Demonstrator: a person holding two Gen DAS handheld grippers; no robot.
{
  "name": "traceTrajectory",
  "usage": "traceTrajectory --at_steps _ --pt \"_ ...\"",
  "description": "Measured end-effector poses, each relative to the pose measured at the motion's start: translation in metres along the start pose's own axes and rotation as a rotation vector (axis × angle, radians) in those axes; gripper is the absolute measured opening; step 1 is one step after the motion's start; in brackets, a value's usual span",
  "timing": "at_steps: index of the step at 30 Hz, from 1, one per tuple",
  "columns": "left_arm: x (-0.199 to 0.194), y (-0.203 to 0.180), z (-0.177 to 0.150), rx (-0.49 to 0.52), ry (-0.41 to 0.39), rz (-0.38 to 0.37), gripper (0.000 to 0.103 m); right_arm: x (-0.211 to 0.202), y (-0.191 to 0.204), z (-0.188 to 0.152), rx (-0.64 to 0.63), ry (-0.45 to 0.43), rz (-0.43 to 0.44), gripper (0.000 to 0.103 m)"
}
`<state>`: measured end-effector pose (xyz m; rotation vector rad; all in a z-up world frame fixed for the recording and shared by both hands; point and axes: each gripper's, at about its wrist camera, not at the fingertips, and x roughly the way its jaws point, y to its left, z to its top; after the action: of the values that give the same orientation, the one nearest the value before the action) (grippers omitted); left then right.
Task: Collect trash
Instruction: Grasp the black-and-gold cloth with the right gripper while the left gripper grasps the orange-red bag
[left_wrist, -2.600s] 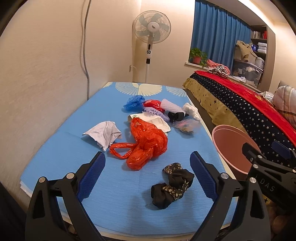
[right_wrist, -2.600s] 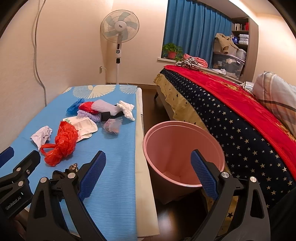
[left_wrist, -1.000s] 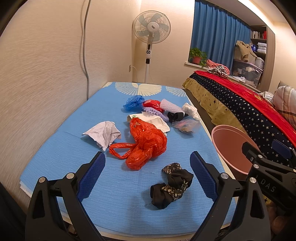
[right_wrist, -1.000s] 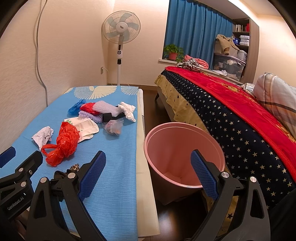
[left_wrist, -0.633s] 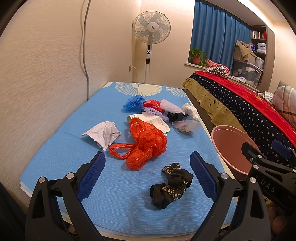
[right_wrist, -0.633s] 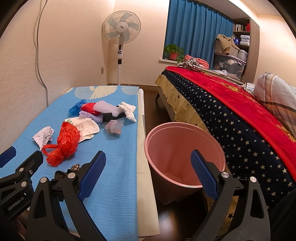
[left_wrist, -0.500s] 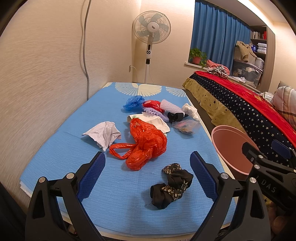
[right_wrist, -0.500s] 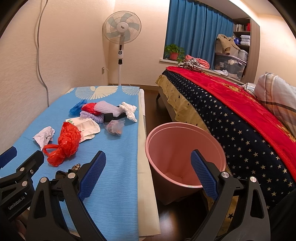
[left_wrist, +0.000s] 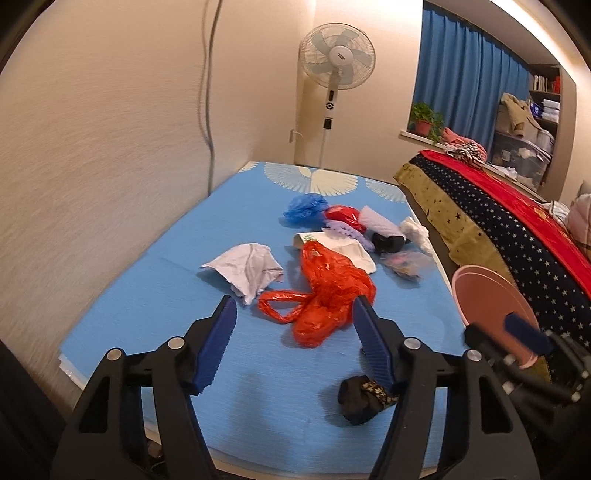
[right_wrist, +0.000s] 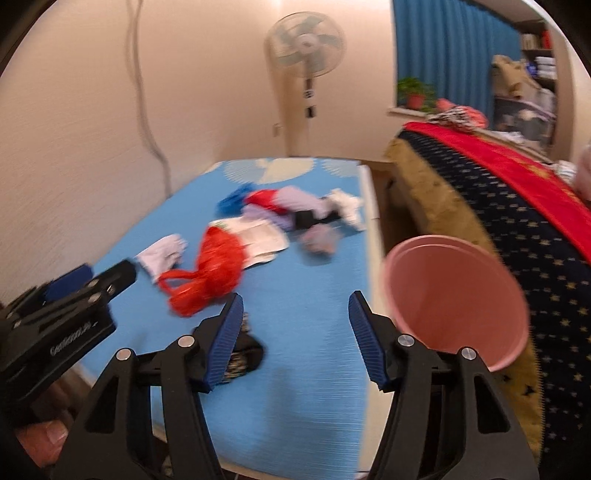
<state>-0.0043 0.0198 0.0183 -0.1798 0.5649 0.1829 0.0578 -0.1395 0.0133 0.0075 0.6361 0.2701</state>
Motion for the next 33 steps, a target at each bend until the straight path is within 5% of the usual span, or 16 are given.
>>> traceTrajectory --at_steps 10,14,25,33 --pt "0.006 0.011 0.005 -0.034 -0.014 0.038 0.064 0.051 0.025 -0.019 -0.022 0.178 0.166 0.059" --pt "0.013 0.008 0.006 -0.033 -0.008 0.033 0.064 0.055 0.013 -0.016 0.039 0.193 0.22 0.007" --pt "0.048 -0.006 0.004 -0.02 0.061 -0.024 0.061 0.048 -0.042 0.004 0.18 0.122 0.031 0.005" --pt "0.076 -0.026 0.003 0.006 0.116 -0.104 0.061 0.048 -0.065 0.008 0.233 0.105 -0.008 0.005"
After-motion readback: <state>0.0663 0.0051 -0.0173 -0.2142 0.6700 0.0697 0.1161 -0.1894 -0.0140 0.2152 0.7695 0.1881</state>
